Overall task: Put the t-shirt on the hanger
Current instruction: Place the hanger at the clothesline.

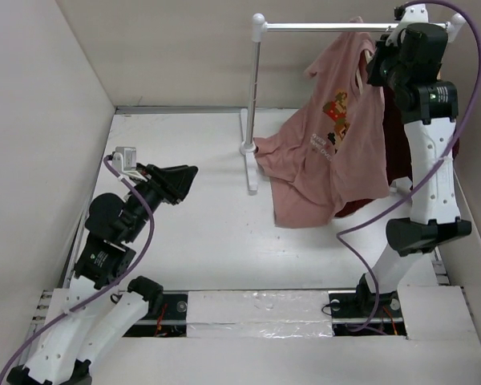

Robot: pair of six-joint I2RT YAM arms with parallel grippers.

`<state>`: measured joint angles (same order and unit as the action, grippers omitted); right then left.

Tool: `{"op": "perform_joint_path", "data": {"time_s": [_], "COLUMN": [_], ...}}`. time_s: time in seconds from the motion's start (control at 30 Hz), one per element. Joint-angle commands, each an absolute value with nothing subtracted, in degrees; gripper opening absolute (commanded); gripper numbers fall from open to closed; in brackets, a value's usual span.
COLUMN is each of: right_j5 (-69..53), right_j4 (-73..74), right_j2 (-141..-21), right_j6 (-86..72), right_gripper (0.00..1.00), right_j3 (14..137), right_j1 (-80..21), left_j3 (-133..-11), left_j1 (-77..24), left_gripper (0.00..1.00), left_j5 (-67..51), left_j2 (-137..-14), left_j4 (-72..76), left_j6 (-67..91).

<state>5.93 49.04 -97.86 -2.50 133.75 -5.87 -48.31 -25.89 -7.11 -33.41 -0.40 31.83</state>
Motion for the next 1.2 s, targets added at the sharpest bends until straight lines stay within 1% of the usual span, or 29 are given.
{"op": "perform_joint_path", "data": {"time_s": [0.0, 0.2, 0.57, 0.73, 0.9, 1.1, 1.17], "right_j5": [6.7, 4.8, 5.6, 4.0, 3.9, 2.5, 2.8], "right_j4": [46.5, 45.0, 39.6, 38.3, 33.2, 31.8, 30.7], "right_j2": [-100.9, -105.9, -107.0, -109.2, -108.5, -108.2, -106.8], "right_j6": [-1.3, -1.0, 1.8, 1.8, 1.8, 1.9, 1.2], "right_gripper": [0.00, 0.00, 0.00, 0.00, 0.00, 0.00, 0.00], "right_j3": [140.1, 146.0, 146.4, 146.3, 137.5, 134.0, 130.1], "right_j1": [-4.2, -1.2, 1.0, 2.2, 2.7, 4.4, 4.4], "left_j3": [-48.9, -46.9, -45.7, -45.5, -45.4, -45.4, -45.4], "left_j1": [-25.8, -28.1, -28.1, -26.9, -26.3, -25.8, -25.8], "left_gripper": [0.32, 0.33, 0.33, 0.33, 0.33, 0.33, 0.33], "left_j5": [-9.1, -6.2, -5.4, -5.5, -5.9, -6.4, -6.4], "left_j2": [-32.1, -32.6, -35.0, -35.6, -35.9, -36.8, -36.8], "left_j4": [-3.6, -4.3, -2.7, -2.6, -2.3, -1.8, -1.8], "left_j6": [26.5, 23.4, 21.9, 21.8, 21.9, 22.0, 21.9]}}
